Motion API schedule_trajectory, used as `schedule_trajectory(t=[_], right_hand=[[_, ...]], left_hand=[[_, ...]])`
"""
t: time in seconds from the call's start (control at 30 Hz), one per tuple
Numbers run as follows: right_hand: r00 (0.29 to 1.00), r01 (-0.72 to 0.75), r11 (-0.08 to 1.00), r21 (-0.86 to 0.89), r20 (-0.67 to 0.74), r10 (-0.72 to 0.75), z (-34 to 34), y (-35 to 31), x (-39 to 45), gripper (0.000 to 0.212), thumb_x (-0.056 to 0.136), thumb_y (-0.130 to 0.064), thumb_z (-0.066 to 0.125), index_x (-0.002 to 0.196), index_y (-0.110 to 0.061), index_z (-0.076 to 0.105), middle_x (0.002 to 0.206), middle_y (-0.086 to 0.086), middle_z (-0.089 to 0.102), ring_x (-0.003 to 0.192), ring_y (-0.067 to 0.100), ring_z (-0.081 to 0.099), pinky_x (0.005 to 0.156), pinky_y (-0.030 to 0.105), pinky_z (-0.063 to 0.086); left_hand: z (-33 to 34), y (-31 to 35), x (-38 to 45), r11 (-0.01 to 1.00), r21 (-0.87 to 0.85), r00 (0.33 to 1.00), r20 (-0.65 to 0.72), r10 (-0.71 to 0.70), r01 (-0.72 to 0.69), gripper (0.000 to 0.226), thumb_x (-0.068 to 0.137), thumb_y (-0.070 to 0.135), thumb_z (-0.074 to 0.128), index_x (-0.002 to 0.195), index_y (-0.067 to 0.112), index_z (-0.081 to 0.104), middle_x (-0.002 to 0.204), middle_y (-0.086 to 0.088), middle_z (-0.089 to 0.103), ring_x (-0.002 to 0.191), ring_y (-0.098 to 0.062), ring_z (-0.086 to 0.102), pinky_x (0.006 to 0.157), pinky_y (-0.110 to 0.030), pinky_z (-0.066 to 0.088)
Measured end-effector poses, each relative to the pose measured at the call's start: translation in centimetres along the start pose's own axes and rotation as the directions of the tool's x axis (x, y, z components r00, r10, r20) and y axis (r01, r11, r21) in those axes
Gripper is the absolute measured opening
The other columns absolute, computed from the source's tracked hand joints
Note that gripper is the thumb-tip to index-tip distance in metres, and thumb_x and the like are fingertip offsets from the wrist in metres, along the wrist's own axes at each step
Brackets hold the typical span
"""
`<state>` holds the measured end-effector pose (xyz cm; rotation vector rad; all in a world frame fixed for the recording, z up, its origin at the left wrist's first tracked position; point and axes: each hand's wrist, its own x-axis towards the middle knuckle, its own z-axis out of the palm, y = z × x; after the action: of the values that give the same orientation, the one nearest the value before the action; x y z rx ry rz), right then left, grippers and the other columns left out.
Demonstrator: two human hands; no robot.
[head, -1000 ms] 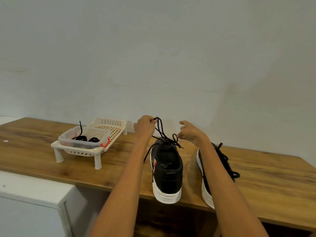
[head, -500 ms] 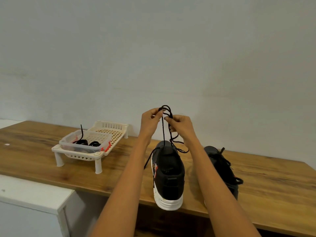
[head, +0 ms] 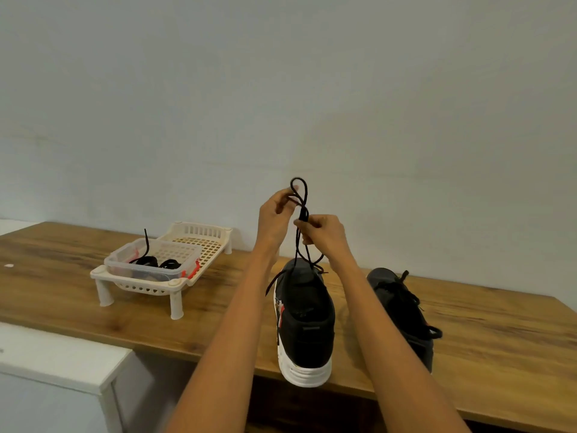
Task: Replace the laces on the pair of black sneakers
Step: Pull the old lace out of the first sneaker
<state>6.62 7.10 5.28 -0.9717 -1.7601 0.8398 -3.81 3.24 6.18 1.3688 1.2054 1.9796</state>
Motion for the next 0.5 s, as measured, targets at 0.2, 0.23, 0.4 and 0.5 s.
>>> schedule_trajectory(t=[0.2,0.23,0.4,0.5], right_hand=[[0.992,0.059,0.94,0.336,-0.122,-0.018,-0.5,-2.1,0.2,0.013,0.09,-0.018,0.065,0.085,-0.008,0.07,0.068,0.001,0.063,0.064,0.014,0.06,0.076,0.036,0.057],[0.99,0.076,0.913,0.4,-0.137,-0.022,-0.7,-2.5,0.2,0.013,0.09,-0.018,0.065,0.084,-0.007,0.069,0.069,0.002,0.063,0.065,0.014,0.06,0.073,0.033,0.056],[0.989,0.115,0.701,0.704,-0.15,-0.012,-1.4,-4.3,0.3,0.013,0.092,-0.009,0.061,0.098,0.002,0.065,0.081,0.005,0.063,0.07,0.012,0.06,0.071,0.026,0.055],[0.982,0.075,0.643,0.762,-0.169,0.085,-2.0,-3.9,0.4,0.012,0.092,-0.009,0.062,0.099,0.0,0.065,0.073,0.003,0.06,0.064,0.01,0.059,0.071,0.026,0.058]], left_hand=[[-0.5,-2.1,-2.7,0.923,0.307,0.88,0.338,-0.333,0.231,0.036,0.103,0.017,0.034,0.134,0.006,0.048,0.133,-0.002,0.049,0.126,-0.013,0.041,0.097,-0.02,0.028],[-0.4,-2.3,-2.9,0.907,0.352,0.854,0.373,-0.363,0.232,0.038,0.104,0.019,0.032,0.135,0.006,0.048,0.138,-0.004,0.046,0.13,-0.014,0.037,0.099,-0.022,0.027],[0.5,-2.6,-2.6,0.923,0.301,0.86,0.375,-0.346,0.24,0.034,0.104,0.022,0.031,0.117,0.006,0.057,0.117,0.0,0.054,0.111,-0.011,0.048,0.088,-0.022,0.035],[0.3,-3.2,-2.2,0.935,0.182,0.893,0.287,-0.347,0.305,0.03,0.104,0.022,0.026,0.096,0.011,0.053,0.097,0.0,0.062,0.084,-0.011,0.06,0.077,-0.024,0.042]])
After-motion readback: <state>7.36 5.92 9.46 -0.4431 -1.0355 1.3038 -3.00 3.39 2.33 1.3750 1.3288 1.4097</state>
